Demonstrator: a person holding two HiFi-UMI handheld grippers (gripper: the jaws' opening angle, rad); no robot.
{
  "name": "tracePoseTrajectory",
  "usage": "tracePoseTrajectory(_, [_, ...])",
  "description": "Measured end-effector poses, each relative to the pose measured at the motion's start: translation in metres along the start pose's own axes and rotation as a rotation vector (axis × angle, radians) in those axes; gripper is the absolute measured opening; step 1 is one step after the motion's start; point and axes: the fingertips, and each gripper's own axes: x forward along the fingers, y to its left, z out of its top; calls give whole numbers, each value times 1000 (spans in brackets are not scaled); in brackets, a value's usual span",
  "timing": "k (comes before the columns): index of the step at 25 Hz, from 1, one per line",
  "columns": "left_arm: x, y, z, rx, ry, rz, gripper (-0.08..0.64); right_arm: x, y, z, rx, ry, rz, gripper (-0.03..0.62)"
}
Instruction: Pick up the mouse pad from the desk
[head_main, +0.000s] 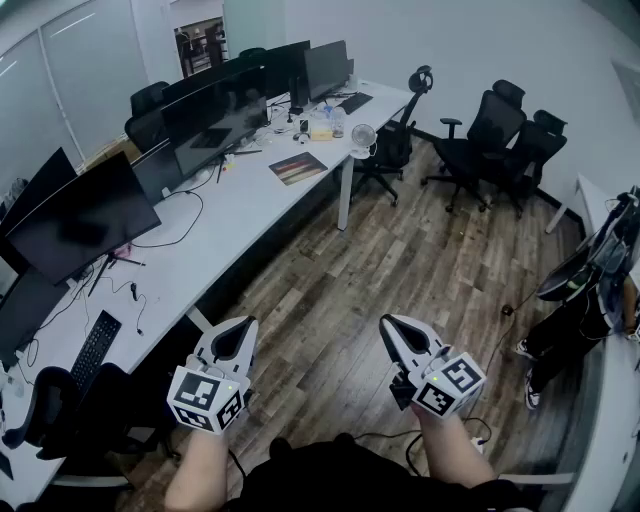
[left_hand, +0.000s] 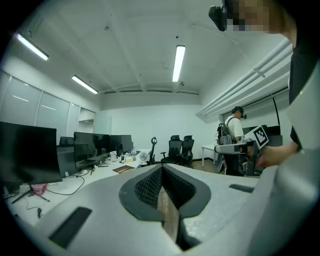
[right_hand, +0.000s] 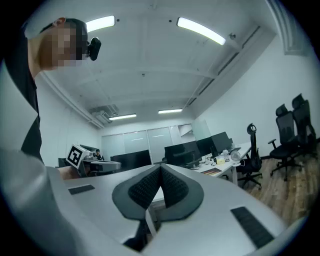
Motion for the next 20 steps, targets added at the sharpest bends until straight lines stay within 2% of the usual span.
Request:
tracePoseTrajectory(5, [-5, 23, -11, 15, 35, -14, 3, 17, 20, 8, -30, -11, -8, 5])
tracePoseTrajectory(9, [-2, 31, -10, -25, -3, 2, 3, 26, 20, 16, -41, -33, -27, 5])
tracePoseTrajectory(14, [11, 25, -16, -32, 12, -19, 3, 27, 22, 12, -62, -12, -16, 4])
tracePoseTrajectory(17, [15, 20, -16, -51, 7, -12, 3, 16, 11, 10, -51, -11, -47, 5])
tracePoseTrajectory(20, [22, 8, -23, -51, 26, -17, 3, -5, -4, 6, -118, 18, -99, 5])
